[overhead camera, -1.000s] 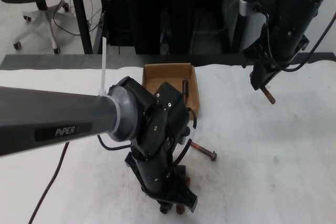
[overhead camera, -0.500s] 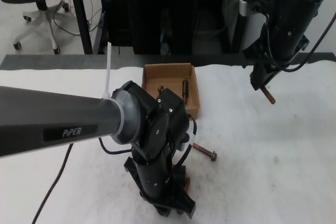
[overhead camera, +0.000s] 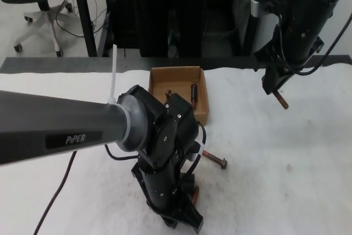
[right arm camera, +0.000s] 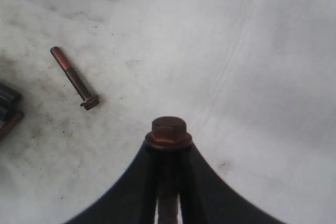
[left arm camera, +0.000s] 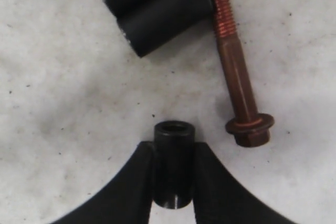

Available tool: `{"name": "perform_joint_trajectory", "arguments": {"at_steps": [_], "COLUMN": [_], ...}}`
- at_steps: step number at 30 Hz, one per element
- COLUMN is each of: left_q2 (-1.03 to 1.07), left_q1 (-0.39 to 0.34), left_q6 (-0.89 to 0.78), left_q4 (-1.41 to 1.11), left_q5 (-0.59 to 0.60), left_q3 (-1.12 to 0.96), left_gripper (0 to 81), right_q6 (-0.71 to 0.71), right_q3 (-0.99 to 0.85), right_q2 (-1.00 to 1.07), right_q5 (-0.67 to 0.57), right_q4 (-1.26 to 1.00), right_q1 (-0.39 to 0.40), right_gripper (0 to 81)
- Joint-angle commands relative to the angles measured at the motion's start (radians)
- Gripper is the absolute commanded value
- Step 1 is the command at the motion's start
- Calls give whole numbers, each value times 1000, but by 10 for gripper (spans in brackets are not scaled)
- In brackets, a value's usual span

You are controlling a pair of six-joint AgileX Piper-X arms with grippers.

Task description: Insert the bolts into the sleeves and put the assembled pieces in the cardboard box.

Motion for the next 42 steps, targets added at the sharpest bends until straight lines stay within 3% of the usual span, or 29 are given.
{"name": "perform_joint_trajectory", "arguments": {"at_steps": [1,3,9,14,20,23,28,34,38,42], "left_q2": [0,-6,-128,-341,-578,-680,-823,-873,-873,-876], "left_q1": [-4,-4,-4,3,24,33,58,105,133,164], "left_q6": [6,-18,-20,-37,-106,-142,-283,-586,-682,-708], "left_q4": [15,17,-93,-269,-450,-551,-844,-1301,-1466,-1604], "left_q5": [-15,-7,0,-7,5,96,353,599,660,677], "left_q3": [-16,-41,-117,-119,-32,67,306,529,559,559], "left_gripper": [0,0,0,0,0,0,0,0,0,0], "right_q6": [-2,2,140,218,243,297,327,275,226,204], "right_q3": [-2,-2,-2,-2,-2,-2,-2,-2,15,129], "right_q2": [-14,-14,-59,-142,-265,-319,-409,-486,-517,-565], "right_q5": [-11,-40,-394,-521,-807,-923,-954,-951,-927,-760], "right_q4": [-7,-10,-134,-256,-422,-528,-655,-735,-745,-801], "right_q1": [-3,-5,-68,-141,-194,-189,-123,40,165,280], "right_gripper": [9,9,9,9,9,9,9,9,9,9]}}
